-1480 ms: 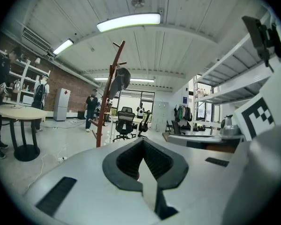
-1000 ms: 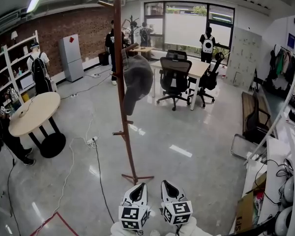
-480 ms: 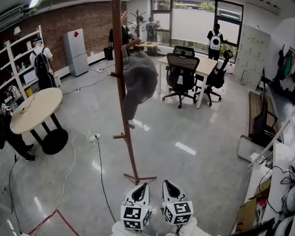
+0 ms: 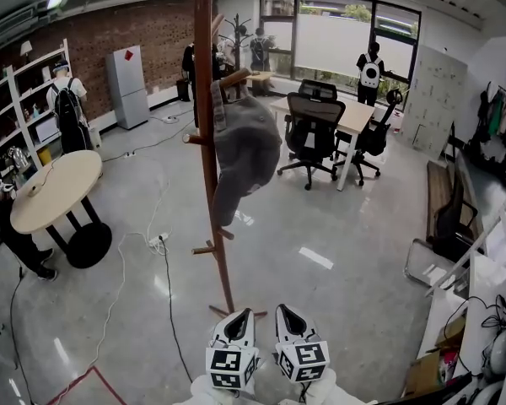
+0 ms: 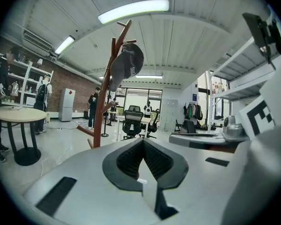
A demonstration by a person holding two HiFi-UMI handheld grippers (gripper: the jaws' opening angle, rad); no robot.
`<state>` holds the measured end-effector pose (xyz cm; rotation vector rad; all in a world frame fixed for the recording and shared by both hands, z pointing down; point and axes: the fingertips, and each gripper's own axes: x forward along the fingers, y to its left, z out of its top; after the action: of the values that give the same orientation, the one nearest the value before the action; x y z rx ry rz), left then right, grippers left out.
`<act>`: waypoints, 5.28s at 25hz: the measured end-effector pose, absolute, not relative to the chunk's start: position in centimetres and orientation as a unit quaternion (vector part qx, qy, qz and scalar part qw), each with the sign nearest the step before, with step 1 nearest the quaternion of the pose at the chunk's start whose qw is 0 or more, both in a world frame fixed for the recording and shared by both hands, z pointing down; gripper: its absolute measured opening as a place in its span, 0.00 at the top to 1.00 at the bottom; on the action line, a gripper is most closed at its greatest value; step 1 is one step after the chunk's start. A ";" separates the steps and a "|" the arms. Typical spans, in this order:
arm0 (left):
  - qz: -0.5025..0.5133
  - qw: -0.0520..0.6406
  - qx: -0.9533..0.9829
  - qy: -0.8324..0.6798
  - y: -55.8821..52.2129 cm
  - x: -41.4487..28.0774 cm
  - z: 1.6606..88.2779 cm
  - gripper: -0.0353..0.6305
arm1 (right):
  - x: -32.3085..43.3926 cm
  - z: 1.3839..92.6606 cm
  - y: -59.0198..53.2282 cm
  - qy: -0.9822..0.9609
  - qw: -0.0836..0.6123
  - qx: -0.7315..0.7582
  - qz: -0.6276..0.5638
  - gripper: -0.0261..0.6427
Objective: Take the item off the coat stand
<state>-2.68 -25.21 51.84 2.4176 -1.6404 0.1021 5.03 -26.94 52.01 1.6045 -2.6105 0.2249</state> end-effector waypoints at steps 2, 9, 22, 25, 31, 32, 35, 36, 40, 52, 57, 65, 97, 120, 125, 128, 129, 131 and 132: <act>0.036 0.106 0.822 -0.558 -26.2 -3.2 51.7 0.97 | 4.6 51.8 -27.9 -0.849 0.032 0.523 0.070 0.95; 0.034 0.100 0.822 -0.559 -29.9 -5.2 51.2 0.97 | 3.1 50.8 -31.6 -0.848 0.014 0.525 0.073 0.95; 0.015 0.103 0.817 -0.567 -33.2 -6.0 50.9 0.97 | 2.3 51.1 -34.8 -0.856 0.028 0.511 0.064 0.95; 0.028 0.083 0.812 -0.577 -33.6 -6.7 50.0 0.97 | 1.8 50.1 -35.5 -0.859 0.021 0.508 0.057 0.95; 0.039 0.044 0.795 -0.603 -34.1 -7.9 47.8 0.96 | 1.4 50.4 -36.0 -0.864 0.021 0.498 0.070 0.95; 0.038 0.040 0.793 -0.607 -34.1 -8.2 47.3 0.96 | 1.2 50.5 -36.0 -0.866 0.021 0.495 0.071 0.95; 0.037 0.029 0.792 -0.608 -34.1 -8.9 45.6 0.82 | 0.7 50.6 -35.8 -0.870 0.022 0.487 0.074 0.95; 0.033 0.028 0.795 -0.605 -34.1 -9.0 45.0 0.75 | 0.6 50.6 -35.7 -0.871 0.022 0.485 0.075 0.95; 0.021 0.010 0.799 -0.602 -34.2 -9.9 42.3 0.70 | 0.2 50.7 -35.4 -0.875 0.023 0.478 0.078 0.95; 0.005 -0.069 0.828 -0.557 -37.3 -10.7 35.4 0.67 | 0.7 51.1 -35.4 -0.874 0.023 0.478 0.085 0.95; 0.010 -0.070 0.843 -0.534 -38.6 -9.6 33.9 0.67 | 1.1 51.2 -35.6 -0.871 0.024 0.482 0.087 0.95; 0.000 -0.081 0.841 -0.535 -39.8 -8.4 32.9 0.78 | 1.9 51.1 -36.0 -0.866 0.024 0.492 0.085 0.95; -0.077 -0.163 0.855 -0.486 -38.9 -4.0 27.7 0.92 | 3.4 52.1 -37.0 -0.853 0.026 0.513 0.090 0.95; -0.105 -0.159 0.877 -0.441 -38.5 0.1 26.1 0.92 | 6.9 51.6 -36.5 -0.828 0.019 0.553 0.086 0.95; -0.109 -0.144 0.885 -0.429 -38.1 1.1 26.8 0.92 | 7.7 51.4 -36.2 -0.823 0.018 0.562 0.084 0.95; -0.110 -0.136 0.887 -0.426 -37.9 1.6 27.6 0.92 | 8.1 51.3 -36.0 -0.820 0.018 0.566 0.083 0.95; -0.110 -0.131 0.888 -0.426 -37.8 1.8 28.0 0.92 | 8.2 51.4 -35.9 -0.819 0.017 0.567 0.083 0.95; -0.107 -0.116 0.891 -0.426 -37.5 2.1 29.2 0.92 | 8.4 51.5 -35.7 -0.818 0.018 0.569 0.083 0.95; -0.104 -0.106 0.893 -0.426 -37.4 2.2 30.0 0.92 | 8.5 51.6 -35.5 -0.817 0.018 0.570 0.084 0.95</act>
<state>2.22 -37.42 29.96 3.0111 -1.4354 -0.3511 8.49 -35.54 51.58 1.7706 -2.5376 0.2607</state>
